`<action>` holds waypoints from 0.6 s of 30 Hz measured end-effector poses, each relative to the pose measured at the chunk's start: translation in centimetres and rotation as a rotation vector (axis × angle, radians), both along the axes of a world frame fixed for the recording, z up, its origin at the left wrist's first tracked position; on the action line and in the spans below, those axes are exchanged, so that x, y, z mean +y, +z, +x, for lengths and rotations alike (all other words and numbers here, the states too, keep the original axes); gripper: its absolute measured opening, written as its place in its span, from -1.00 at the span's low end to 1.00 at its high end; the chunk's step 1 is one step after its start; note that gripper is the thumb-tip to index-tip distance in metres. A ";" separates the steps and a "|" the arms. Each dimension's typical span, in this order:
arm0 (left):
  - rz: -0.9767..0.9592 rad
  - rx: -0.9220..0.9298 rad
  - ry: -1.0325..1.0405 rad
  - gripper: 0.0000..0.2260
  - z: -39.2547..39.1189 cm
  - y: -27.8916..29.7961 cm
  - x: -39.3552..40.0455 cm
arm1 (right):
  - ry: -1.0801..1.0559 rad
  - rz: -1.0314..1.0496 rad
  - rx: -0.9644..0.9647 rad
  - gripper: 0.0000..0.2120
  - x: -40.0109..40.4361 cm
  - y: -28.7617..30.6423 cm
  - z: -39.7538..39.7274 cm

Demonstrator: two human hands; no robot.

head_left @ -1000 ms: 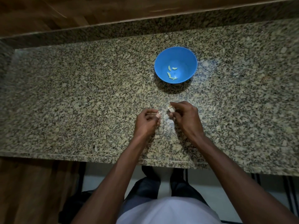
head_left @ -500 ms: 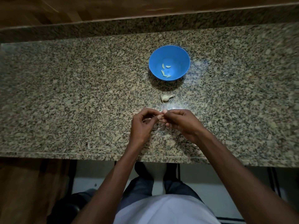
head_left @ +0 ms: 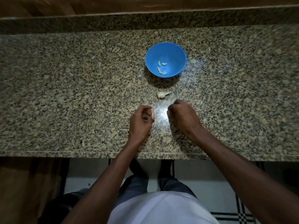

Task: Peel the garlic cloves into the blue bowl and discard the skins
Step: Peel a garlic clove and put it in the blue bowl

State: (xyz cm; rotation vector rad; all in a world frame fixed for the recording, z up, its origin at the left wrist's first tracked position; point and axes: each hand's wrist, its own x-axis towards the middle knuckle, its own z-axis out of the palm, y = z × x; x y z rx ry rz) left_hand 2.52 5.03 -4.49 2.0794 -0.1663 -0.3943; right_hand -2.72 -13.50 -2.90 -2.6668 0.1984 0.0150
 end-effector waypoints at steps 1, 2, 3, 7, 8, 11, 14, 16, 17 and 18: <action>0.009 -0.002 -0.008 -0.71 0.1 -0.1 0.1 | 0.053 -0.088 0.022 -0.89 0.4 -0.1 0.1; 0.016 -0.001 -0.012 -0.71 0.1 -0.1 0.1 | 0.088 -0.142 0.037 -0.89 0.6 -0.2 0.1; 0.022 -0.002 -0.014 -0.70 0.2 -0.2 0.1 | 0.110 -0.172 0.041 -0.89 0.8 -0.2 0.2; 0.039 -0.011 -0.025 -0.71 0.3 -0.3 0.2 | 0.166 -0.216 0.035 -0.93 1.0 -0.7 0.2; 0.035 -0.010 -0.026 -0.71 0.4 -0.3 0.2 | 0.160 -0.222 0.034 -0.93 1.0 -0.9 0.2; 0.033 -0.002 -0.029 -0.72 0.4 -0.2 0.2 | 0.166 -0.206 0.011 -0.93 0.5 -1.4 0.0; 0.040 0.003 -0.019 -0.75 0.5 -0.1 0.1 | 0.156 -0.137 0.006 -0.93 0.1 -1.3 0.0; 0.013 0.014 -0.009 -0.78 0.4 0.2 0.0 | -0.016 0.076 -0.017 -0.89 -0.1 -0.9 0.1; -0.018 0.023 -0.001 -0.79 0.3 0.5 -0.1 | -0.154 0.257 -0.025 -0.89 -0.1 -0.5 0.1; -0.063 0.037 0.007 -0.79 0.2 0.9 -0.3 | -0.285 0.467 -0.005 -0.89 -0.1 -0.1 0.1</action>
